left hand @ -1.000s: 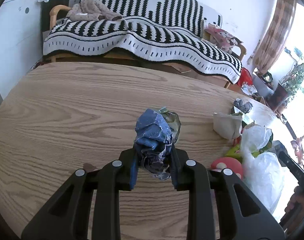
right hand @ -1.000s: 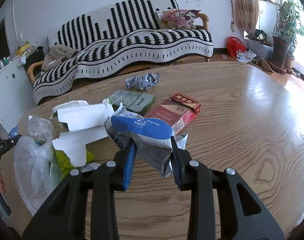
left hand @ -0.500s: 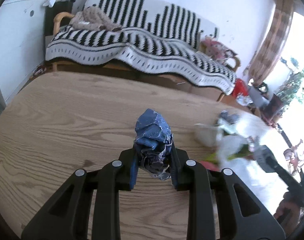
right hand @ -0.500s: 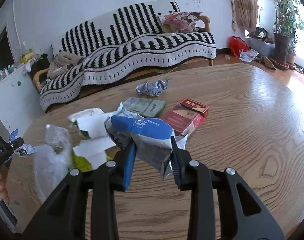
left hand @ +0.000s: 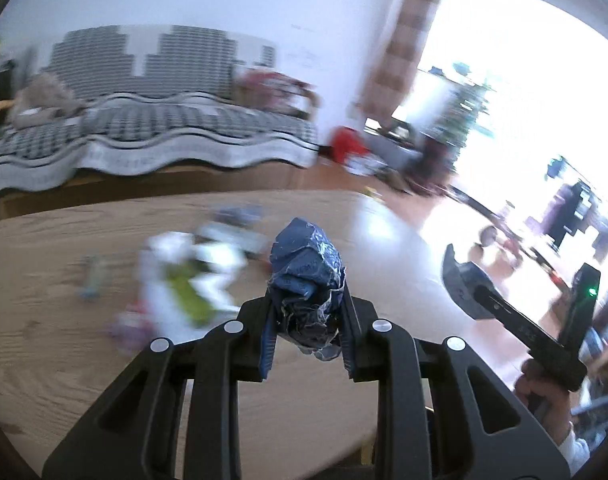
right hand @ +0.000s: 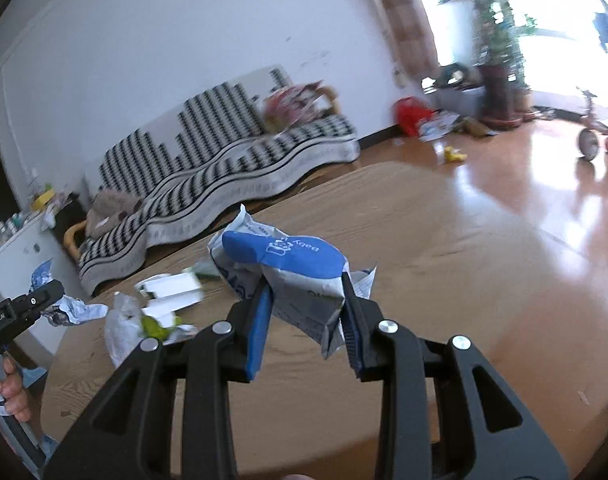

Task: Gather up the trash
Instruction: 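Carry wrapper and snack bag to the black bin and open both tools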

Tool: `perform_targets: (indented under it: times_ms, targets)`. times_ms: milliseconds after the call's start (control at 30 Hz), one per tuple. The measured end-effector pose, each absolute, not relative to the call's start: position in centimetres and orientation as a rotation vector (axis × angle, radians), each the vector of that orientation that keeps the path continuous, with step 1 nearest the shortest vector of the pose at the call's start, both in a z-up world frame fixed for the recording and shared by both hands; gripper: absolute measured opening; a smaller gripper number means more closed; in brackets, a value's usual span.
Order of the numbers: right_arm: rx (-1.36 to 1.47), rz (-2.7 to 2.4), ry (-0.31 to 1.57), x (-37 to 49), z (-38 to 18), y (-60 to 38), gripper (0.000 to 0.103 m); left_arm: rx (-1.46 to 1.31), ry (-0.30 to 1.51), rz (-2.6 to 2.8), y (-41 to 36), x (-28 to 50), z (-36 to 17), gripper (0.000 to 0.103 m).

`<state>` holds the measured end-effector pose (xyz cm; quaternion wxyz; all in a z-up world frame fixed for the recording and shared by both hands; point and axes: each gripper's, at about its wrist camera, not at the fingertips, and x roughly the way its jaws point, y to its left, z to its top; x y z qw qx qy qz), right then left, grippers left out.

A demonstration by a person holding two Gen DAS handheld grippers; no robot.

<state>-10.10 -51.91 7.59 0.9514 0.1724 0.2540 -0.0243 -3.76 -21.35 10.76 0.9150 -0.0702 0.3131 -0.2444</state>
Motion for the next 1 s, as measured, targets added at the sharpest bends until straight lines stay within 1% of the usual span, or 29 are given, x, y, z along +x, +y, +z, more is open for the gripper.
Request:
perform_targets:
  times_ms: [133,300,400,500,567,667,800,1000]
  targets:
    - [0.366,-0.119,0.502,-14.5,8.1,-56.3,0.033,-0.13,0.711,-0.619,-28.2,-6.4,9.4,0.025]
    - [0.389,-0.174,0.496,-19.2,7.4,-59.8,0.033,-0.11,0.873,-0.757,-35.9,-9.9,4.9,0.025]
    - [0.424,-0.217,0.496,-22.4,6.0,-62.2,0.033,-0.077,0.974,-0.821,-39.6,-11.4,2.0,0.025]
    - [0.441,-0.254,0.619,-23.8,1.8,-63.7,0.033,-0.027,1.107,-0.855,-42.6,-12.3,-2.4,0.025]
    - [0.47,-0.267,0.744,-24.6,-2.9,-63.8,0.033,0.062,1.199,-0.851,-44.7,-13.3,-6.2,0.025]
    - [0.528,-0.295,0.819,-25.8,-7.0,-63.8,0.033,0.156,1.234,-0.837,-45.8,-13.9,-8.8,0.025]
    - [0.609,-0.305,0.881,-26.2,-10.6,-64.0,0.033,0.171,1.281,-0.834,-46.4,-13.9,-10.4,0.025]
    - [0.667,-0.306,0.913,-25.9,-12.4,-64.6,0.033,0.19,1.311,-0.851,-47.7,-13.6,-11.6,0.026]
